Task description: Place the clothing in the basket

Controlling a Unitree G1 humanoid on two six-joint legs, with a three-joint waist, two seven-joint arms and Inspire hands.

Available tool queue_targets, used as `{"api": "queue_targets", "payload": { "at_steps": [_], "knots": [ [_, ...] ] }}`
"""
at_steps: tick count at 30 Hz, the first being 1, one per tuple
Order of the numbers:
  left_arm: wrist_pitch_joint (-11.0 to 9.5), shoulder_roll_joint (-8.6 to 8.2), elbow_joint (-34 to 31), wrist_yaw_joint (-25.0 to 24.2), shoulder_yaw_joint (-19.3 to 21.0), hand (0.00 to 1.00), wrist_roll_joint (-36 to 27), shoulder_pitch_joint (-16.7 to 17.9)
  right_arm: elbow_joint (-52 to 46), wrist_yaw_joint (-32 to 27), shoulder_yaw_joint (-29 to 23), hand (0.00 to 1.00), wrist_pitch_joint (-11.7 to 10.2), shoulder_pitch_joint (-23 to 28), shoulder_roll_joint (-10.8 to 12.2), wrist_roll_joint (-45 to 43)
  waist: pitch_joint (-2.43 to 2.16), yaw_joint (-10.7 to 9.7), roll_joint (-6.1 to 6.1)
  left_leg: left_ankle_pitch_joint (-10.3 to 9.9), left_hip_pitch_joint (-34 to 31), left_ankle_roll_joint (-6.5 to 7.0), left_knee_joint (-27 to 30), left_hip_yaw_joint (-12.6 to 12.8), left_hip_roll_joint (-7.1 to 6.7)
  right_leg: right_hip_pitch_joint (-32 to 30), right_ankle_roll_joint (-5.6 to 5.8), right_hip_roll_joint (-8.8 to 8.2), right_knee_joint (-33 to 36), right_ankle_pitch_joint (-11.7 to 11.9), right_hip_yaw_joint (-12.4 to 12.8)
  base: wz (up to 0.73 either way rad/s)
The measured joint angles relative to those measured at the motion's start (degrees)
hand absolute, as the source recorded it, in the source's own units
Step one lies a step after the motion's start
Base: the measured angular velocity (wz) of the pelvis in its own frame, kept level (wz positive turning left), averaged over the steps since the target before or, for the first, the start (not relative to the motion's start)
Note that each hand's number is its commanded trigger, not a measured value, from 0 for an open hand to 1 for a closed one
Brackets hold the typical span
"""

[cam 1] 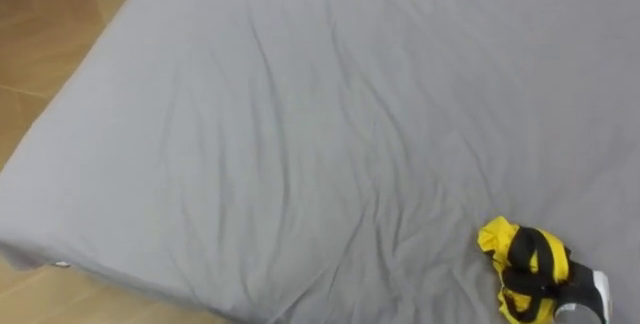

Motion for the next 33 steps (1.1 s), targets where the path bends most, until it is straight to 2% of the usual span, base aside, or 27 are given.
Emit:
{"api": "queue_targets", "payload": {
  "at_steps": [3, 5, 6, 7, 9, 10, 12, 14, 17, 21, 26, 30, 33],
  "knots": [
    [-0.5, -0.24, -0.9, 0.0, 0.6, 0.00, 0.1, -1.0, -12.3, 0.7, -1.6, 1.00, -0.2, 4.1, 0.0, 0.0, 0.09, -0.7, -0.64, 0.0, 2.7, 0.00, -0.9, 3.0, 0.14, 1.0, 0.02, -0.06, 0.1, 0.0, 4.0, -0.70],
    [-0.8, -0.15, -0.6, 0.2, 1.2, 0.00, 0.1, -0.8, -14.7, 0.7, -2.5, 1.00, -0.4, 4.2, 0.0, -0.8, 0.05, -2.4, -0.78, 0.0, 5.0, -0.01, -1.4, 3.5, 0.08, 2.6, 0.02, -0.22, 0.1, 0.0, 4.0, -0.54],
    [-0.4, -0.17, 0.4, 0.4, 1.3, 0.00, 0.1, -0.7, -16.6, 0.6, -3.6, 1.00, -0.4, 4.9, 0.0, -1.0, -0.10, -3.3, -0.81, 0.0, 5.8, -0.01, -1.5, 3.7, 0.04, 3.1, 0.03, -0.25, 0.2, 0.0, 4.7, -0.33],
    [-0.1, -0.18, 0.6, 0.4, 1.6, 0.00, 0.1, -0.6, -17.9, 0.6, -4.3, 1.00, -0.3, 5.5, 0.0, -1.0, -0.06, -3.7, -0.88, 0.0, 6.2, -0.01, -1.6, 3.9, 0.04, 3.3, 0.03, -0.24, 0.2, 0.0, 5.6, -0.33],
    [0.1, -0.16, 0.6, 0.0, 2.4, 0.00, 1.2, 0.5, -22.1, 0.7, -6.7, 1.00, -0.3, 7.6, 0.0, -1.0, -0.05, -4.2, -1.17, -0.1, 6.9, -0.01, -1.6, 6.4, 0.23, 3.0, 0.03, -0.15, 0.2, 0.0, 7.8, -0.42],
    [0.2, -0.22, 0.5, -0.1, 2.7, 0.00, 1.2, 0.7, -22.6, 0.7, -7.2, 1.00, -0.2, 7.6, 0.0, -1.0, -0.12, -4.5, -1.26, -0.1, 7.0, -0.01, -1.6, 6.8, 0.24, 2.8, 0.04, -0.13, 0.2, 0.0, 8.4, -0.42],
    [1.4, -0.23, 0.6, -0.2, 3.5, 0.00, 1.2, 0.7, -25.7, 0.9, -8.8, 1.00, -0.3, 7.8, -0.1, -1.0, -0.12, -5.7, -1.26, -0.1, 7.3, -0.01, -1.6, 8.3, 0.49, 2.4, 0.03, 0.15, 0.2, 0.0, 10.8, -0.42],
    [2.4, -0.12, 1.2, -0.1, 3.8, 0.00, 1.3, 0.7, -27.0, 0.9, -9.6, 1.00, -0.3, 8.2, -0.2, -1.0, -0.11, -7.0, -1.25, -0.1, 7.9, -0.02, -1.6, 8.6, 0.70, 2.6, -0.09, 0.45, 0.4, 0.1, 11.8, -0.30],
    [3.3, -0.05, 1.5, -0.1, 4.4, 0.00, 1.3, 1.2, -27.3, 0.9, -11.4, 1.00, -0.2, 9.0, -0.3, -0.9, -0.08, -7.4, -1.03, -0.2, 8.9, -0.15, -1.6, 10.2, 1.25, 2.5, -0.22, 1.11, 0.5, 0.3, 14.2, -0.35],
    [4.7, 0.11, 1.5, -0.1, 5.5, 0.00, 2.5, 1.8, -27.3, 0.9, -13.9, 1.00, 0.4, 9.3, -0.4, -0.9, -0.05, -9.1, -0.26, -1.6, 9.1, -0.06, -1.6, 11.4, 2.21, 1.6, -0.22, 2.41, 1.4, 0.7, 16.4, -0.24],
    [7.4, 0.03, 1.5, 0.0, 8.3, 0.00, 5.0, 2.4, -27.9, 0.1, -20.0, 1.00, 0.6, 12.2, -0.3, -0.6, 0.00, -10.5, -0.07, -1.8, 9.4, -0.20, -1.6, 14.8, 3.04, 0.8, -0.50, 3.12, 1.4, 1.9, 18.7, -0.33],
    [9.7, 0.05, 1.6, 0.5, 8.2, 0.00, 5.0, 2.7, -26.1, 1.4, -20.4, 1.00, 1.1, 13.4, -0.2, -0.4, 0.07, -12.1, 0.32, -2.0, 9.4, -0.44, -1.5, 17.2, 3.65, 0.1, -0.68, 3.88, 1.3, 2.5, 21.0, -0.27],
    [10.3, 0.04, 2.7, 1.1, 7.6, 0.00, 4.9, 2.7, -23.0, 2.6, -20.4, 1.00, 2.0, 14.2, 0.6, -0.9, 0.01, -13.0, 1.06, -2.0, 9.4, -0.49, -1.5, 17.8, 3.77, -0.2, -0.70, 4.17, 1.4, 2.8, 22.0, -0.17]
  ]
}}
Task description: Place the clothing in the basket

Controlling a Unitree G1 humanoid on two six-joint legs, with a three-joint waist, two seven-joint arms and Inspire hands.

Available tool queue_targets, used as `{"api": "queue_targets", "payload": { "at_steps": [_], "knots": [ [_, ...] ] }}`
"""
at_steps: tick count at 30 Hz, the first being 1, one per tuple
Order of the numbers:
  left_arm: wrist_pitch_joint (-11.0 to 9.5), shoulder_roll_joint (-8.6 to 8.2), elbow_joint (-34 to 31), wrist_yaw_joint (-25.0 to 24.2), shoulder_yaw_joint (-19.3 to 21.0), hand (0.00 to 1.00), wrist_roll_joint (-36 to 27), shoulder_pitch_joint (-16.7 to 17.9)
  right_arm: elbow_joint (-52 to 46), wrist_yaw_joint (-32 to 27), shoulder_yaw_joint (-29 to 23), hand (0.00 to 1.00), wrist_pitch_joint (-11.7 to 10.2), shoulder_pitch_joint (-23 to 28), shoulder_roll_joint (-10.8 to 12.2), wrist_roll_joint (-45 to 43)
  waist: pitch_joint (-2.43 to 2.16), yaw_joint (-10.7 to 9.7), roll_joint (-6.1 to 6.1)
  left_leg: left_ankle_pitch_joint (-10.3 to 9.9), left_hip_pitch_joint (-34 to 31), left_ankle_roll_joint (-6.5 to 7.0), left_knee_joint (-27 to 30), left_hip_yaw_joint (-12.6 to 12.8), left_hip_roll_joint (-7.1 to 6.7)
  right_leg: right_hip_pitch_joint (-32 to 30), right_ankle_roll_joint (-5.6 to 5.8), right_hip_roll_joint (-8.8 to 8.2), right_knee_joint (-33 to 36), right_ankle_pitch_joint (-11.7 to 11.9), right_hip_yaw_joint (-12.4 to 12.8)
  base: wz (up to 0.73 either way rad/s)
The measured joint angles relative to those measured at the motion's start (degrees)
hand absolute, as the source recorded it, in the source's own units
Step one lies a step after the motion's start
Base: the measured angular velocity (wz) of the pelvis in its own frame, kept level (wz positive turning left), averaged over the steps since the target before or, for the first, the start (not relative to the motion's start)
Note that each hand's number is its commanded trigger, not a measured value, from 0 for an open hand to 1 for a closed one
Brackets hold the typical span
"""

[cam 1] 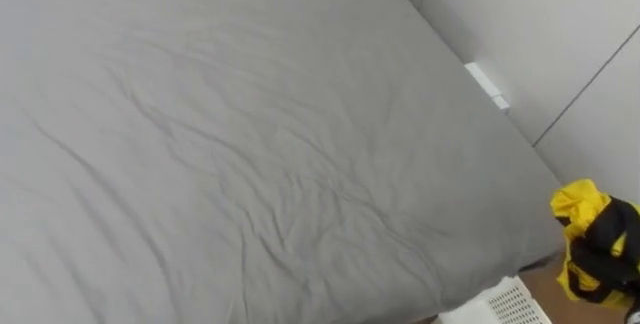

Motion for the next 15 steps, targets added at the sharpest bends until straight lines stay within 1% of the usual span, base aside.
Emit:
{"api": "queue_targets", "payload": {
  "at_steps": [1, 3, 5, 7, 8, 9, 10, 11, 12, 13, 14, 15],
  "knots": [
    [0.2, 0.00, 0.0, 0.0, 0.0, 0.00, 0.0, 0.0, 0.5, 0.0, 0.0, 1.00, 0.3, 0.2, 0.3, -0.1, 0.03, -0.1, 0.14, 0.0, 0.0, 0.00, 0.0, 0.1, 0.00, -0.1, 0.02, 0.04, 0.0, 0.0, 0.2, -0.13],
    [0.4, 0.02, 0.4, 0.1, -1.2, 0.00, -0.9, 0.0, 2.2, 0.0, 0.1, 1.00, 1.3, 0.4, 1.1, 0.2, 0.05, -0.1, 0.75, 0.0, -0.3, -0.04, 0.0, 1.8, 0.20, -0.9, 0.11, 0.28, 0.3, 0.3, 1.3, -0.25],
    [0.4, 0.04, 0.4, 0.1, -1.2, 0.00, -1.6, 0.0, 3.8, 0.1, 0.3, 1.00, 1.4, 0.0, 1.2, 1.0, 0.03, -0.1, 0.95, -0.1, -1.0, -0.01, 0.0, 2.7, 0.23, -2.2, 0.14, 0.43, 1.1, 0.3, 2.2, -0.24],
    [0.4, 0.06, 0.4, 0.1, -1.2, 0.00, -1.6, 0.0, 5.7, 0.0, 0.2, 1.00, 1.4, -0.4, 1.1, 2.2, 0.00, -0.3, 1.00, -0.1, -2.0, 0.00, 0.1, 3.0, 0.26, -3.6, 0.24, 0.44, 1.6, 0.4, 2.4, -0.18],
    [0.5, 0.06, 0.5, 0.2, -1.6, 0.00, -1.6, 0.0, 5.8, 0.0, 0.2, 1.00, 1.4, -0.3, 1.1, 2.3, 0.04, -0.8, 1.26, -0.1, -2.9, 0.07, 0.4, 3.2, 0.25, -4.9, 0.24, 0.43, 2.4, 0.4, 2.6, -0.17],
    [0.7, 0.06, 0.5, 0.3, -2.2, 0.00, -1.7, 0.0, 5.8, 0.0, 0.2, 1.00, 1.4, -0.6, 1.1, 2.3, 0.13, -1.6, 1.69, -0.2, -4.1, 0.23, 0.9, 3.5, 0.26, -6.4, 0.28, 0.43, 3.3, 0.4, 2.9, -0.15],
    [0.8, 0.06, 0.5, 0.3, -2.3, 0.00, -1.8, -0.1, 5.8, 0.0, 0.1, 1.00, 1.4, -0.8, 1.1, 2.2, 0.17, -1.8, 1.99, -0.3, -4.7, 0.37, 1.3, 3.8, 0.33, -7.1, 0.30, 0.46, 3.6, 0.4, 3.1, -0.25],
    [0.8, 0.08, 0.9, 0.1, -2.9, 0.00, -2.5, -0.1, 6.4, -0.1, 0.1, 1.00, 1.4, -1.8, 1.1, 2.2, 0.14, -2.2, 2.65, -0.3, -6.1, 0.49, 1.6, 4.4, 0.39, -8.7, 0.42, 0.48, 4.1, 0.5, 3.5, -0.19],
    [0.8, 0.11, 1.3, 0.1, -4.1, 0.00, -2.7, -0.3, 7.3, -0.4, 0.0, 1.00, 1.5, -3.0, 1.1, 2.1, 0.03, -3.3, 3.49, -0.3, -7.6, 0.54, 2.0, 4.4, 0.39, -10.0, 0.59, 0.41, 4.3, 0.6, 3.6, -0.14],
    [0.8, 0.10, 1.7, 0.0, -4.8, 0.00, -2.7, -0.6, 7.5, -0.6, -0.1, 1.00, 1.6, -3.6, 1.1, 2.1, 0.14, -3.6, 3.89, -0.4, -8.3, 0.65, 2.3, 4.5, 0.38, -10.8, 0.64, 0.38, 4.6, 0.7, 3.6, -0.05],
    [0.8, 0.08, 2.6, -0.1, -5.9, 0.00, -2.7, -1.3, 7.9, -1.0, -0.6, 1.00, 1.6, -4.8, 1.1, 2.0, 0.23, -4.1, 4.61, -0.4, -9.4, 0.79, 2.5, 4.7, 0.27, -12.3, 0.70, 0.32, 5.4, 0.6, 3.9, -0.07],
    [0.8, 0.12, 3.3, -0.2, -6.7, 0.00, -2.7, -1.8, 8.3, -1.6, -0.8, 1.00, 1.6, -5.9, 1.1, 2.1, 0.21, -4.6, 5.18, -0.3, -10.3, 0.97, 2.6, 4.9, 0.18, -13.5, 0.80, 0.29, 6.0, 0.6, 4.1, -0.09]
  ]
}}
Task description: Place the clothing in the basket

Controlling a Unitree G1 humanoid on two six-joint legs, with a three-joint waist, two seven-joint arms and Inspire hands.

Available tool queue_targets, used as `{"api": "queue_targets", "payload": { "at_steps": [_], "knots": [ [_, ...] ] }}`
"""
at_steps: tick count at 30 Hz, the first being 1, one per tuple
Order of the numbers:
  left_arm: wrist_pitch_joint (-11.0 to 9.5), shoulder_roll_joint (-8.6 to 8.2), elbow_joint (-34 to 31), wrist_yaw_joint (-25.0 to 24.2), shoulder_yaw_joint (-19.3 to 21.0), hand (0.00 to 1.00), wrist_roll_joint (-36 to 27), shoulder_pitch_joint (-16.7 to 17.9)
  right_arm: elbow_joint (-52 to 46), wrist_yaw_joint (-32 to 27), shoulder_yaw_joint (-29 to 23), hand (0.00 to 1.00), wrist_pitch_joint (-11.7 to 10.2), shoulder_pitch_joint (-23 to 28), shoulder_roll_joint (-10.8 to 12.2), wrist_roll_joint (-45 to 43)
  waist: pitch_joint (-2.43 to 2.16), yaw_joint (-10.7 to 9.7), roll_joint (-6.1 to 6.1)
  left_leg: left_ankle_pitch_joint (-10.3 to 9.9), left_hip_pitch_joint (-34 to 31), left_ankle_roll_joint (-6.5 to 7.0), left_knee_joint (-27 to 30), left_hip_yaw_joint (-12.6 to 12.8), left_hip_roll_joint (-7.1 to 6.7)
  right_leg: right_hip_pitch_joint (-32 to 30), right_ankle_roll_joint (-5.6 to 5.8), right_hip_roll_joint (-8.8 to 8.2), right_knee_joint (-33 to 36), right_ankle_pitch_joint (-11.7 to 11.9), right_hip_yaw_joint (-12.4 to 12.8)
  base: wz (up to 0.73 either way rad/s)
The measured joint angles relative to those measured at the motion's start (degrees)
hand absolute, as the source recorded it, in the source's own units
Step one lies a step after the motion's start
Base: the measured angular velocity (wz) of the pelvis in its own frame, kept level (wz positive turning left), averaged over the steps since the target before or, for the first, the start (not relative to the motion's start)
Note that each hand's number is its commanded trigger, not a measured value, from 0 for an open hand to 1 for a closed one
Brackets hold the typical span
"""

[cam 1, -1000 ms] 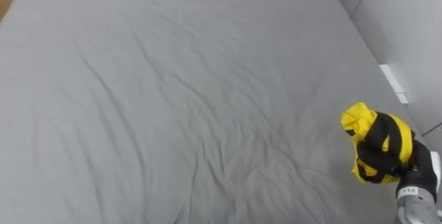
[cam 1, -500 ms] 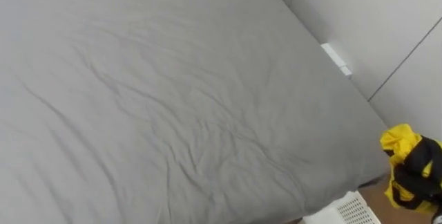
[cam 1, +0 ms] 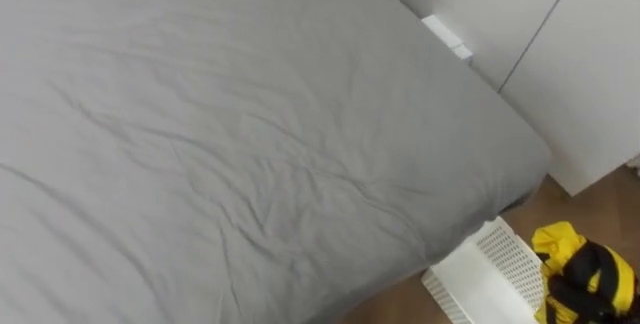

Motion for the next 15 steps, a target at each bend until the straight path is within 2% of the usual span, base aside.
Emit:
{"api": "queue_targets", "payload": {
  "at_steps": [4, 6, 8, 10, 15],
  "knots": [
    [0.0, -0.07, 0.6, 0.0, -1.2, 0.00, -0.5, -0.9, 4.8, -2.4, -0.8, 1.00, -0.7, -4.3, -0.6, 0.1, 0.04, 0.1, 1.29, 0.1, -2.3, 0.21, 0.2, 0.8, -0.13, -3.1, 0.17, 0.06, 1.1, -0.1, 0.9, -0.12],
    [-0.2, -0.07, 1.2, 0.0, -2.3, 0.00, -1.5, -2.1, 8.0, -3.6, -0.8, 1.00, -2.0, -6.7, -1.7, 0.3, 0.08, 0.4, 2.76, 0.1, -4.6, 0.32, 0.8, 1.1, -0.20, -5.6, 0.44, 0.16, 1.9, 0.1, 1.7, -0.08],
    [-0.4, -0.07, 2.0, 0.1, -2.4, 0.00, -1.8, -2.9, 8.8, -3.6, -0.8, 1.00, -2.3, -7.8, -2.0, 0.6, -0.08, 1.2, 3.41, 0.1, -6.0, 0.34, 0.9, 1.4, -0.42, -7.7, 0.60, 0.33, 3.2, 0.0, 2.8, -0.25],
    [-0.7, -0.07, 2.6, 0.3, -2.8, 0.00, -2.7, -3.5, 10.6, -3.6, -0.8, 1.00, -3.2, -8.9, -2.1, 0.7, 0.01, 1.7, 3.80, 0.2, -7.1, 0.50, 1.0, 1.1, -0.54, -9.1, 0.56, 0.31, 4.0, -0.1, 2.9, -0.18],
    [-0.9, -0.04, 4.3, 0.6, -4.0, 0.00, -2.9, -6.4, 16.0, -3.7, -0.9, 1.00, -3.9, -13.0, -2.9, 5.6, 0.23, 2.2, 4.57, 0.7, -10.3, 0.94, 1.5, 1.3, -0.64, -12.7, 0.44, 0.16, 5.2, -0.2, 2.9, 0.01]
  ]
}}
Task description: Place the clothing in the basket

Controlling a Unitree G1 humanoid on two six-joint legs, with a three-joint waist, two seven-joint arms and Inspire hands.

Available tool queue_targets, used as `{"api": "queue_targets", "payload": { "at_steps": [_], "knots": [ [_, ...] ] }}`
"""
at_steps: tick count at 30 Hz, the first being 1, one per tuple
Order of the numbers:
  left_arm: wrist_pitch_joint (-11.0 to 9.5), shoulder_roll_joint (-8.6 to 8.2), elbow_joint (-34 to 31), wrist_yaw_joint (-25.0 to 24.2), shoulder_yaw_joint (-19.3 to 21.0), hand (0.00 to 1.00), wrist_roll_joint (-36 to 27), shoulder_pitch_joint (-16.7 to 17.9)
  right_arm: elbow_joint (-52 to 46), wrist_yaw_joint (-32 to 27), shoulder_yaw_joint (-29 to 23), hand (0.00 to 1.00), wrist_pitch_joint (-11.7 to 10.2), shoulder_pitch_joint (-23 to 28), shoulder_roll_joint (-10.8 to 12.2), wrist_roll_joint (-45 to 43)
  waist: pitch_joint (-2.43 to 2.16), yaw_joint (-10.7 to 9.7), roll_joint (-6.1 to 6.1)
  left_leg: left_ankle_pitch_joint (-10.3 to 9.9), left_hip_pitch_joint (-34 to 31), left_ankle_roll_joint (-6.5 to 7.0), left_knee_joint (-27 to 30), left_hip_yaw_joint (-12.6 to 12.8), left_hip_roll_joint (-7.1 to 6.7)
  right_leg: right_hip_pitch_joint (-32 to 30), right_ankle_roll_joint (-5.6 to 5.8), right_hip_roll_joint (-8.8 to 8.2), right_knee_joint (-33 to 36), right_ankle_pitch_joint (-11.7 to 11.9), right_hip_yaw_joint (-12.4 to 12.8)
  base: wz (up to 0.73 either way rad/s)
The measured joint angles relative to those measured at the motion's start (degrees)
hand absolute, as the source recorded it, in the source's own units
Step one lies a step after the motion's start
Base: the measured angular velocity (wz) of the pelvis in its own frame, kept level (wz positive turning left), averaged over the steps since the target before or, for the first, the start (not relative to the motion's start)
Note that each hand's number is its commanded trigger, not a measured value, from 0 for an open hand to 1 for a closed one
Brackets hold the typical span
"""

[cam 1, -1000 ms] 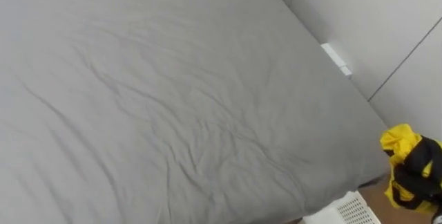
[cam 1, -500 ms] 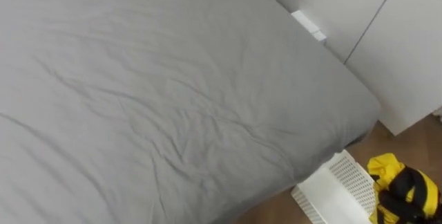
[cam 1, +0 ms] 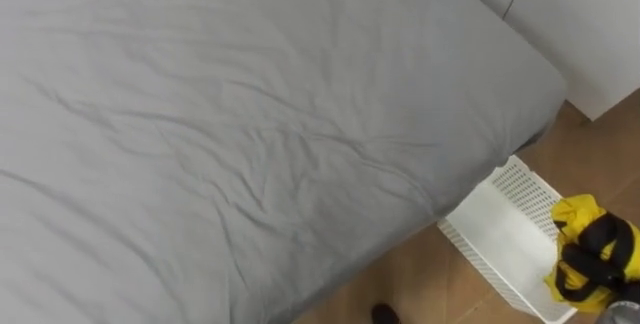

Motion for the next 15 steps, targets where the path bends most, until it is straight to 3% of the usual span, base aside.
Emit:
{"api": "queue_targets", "payload": {
  "at_steps": [1, 3, 15],
  "knots": [
    [0.0, 0.00, 0.0, 0.0, -0.3, 0.00, 0.0, -0.1, 0.5, 0.0, 0.0, 0.85, 0.0, -0.5, -0.1, 0.5, 0.04, 0.1, 0.09, 0.0, -0.2, 0.00, 0.1, 0.0, 0.00, -0.3, 0.00, 0.00, 0.1, 0.0, 0.0, 0.00],
    [-0.5, -0.01, 0.0, 0.0, -0.8, 0.00, -0.1, -0.6, 1.6, 0.0, 0.0, 0.00, -0.1, -1.2, -0.7, 2.5, 0.04, 0.8, 0.21, 0.0, -1.1, 0.00, 0.6, 0.1, -0.03, -1.4, 0.00, -0.01, 0.9, -0.2, 0.2, 0.00],
    [-1.5, 0.36, 0.1, 0.1, -2.7, 0.00, -2.3, -1.0, 3.6, -3.5, 0.0, 0.00, -0.5, -1.7, -3.1, 5.9, 0.27, 1.1, -0.12, 0.0, -2.0, 0.00, 1.4, 0.0, 0.01, -2.2, -0.17, -0.42, 1.9, -1.1, -0.5, 0.02]
  ]
}}
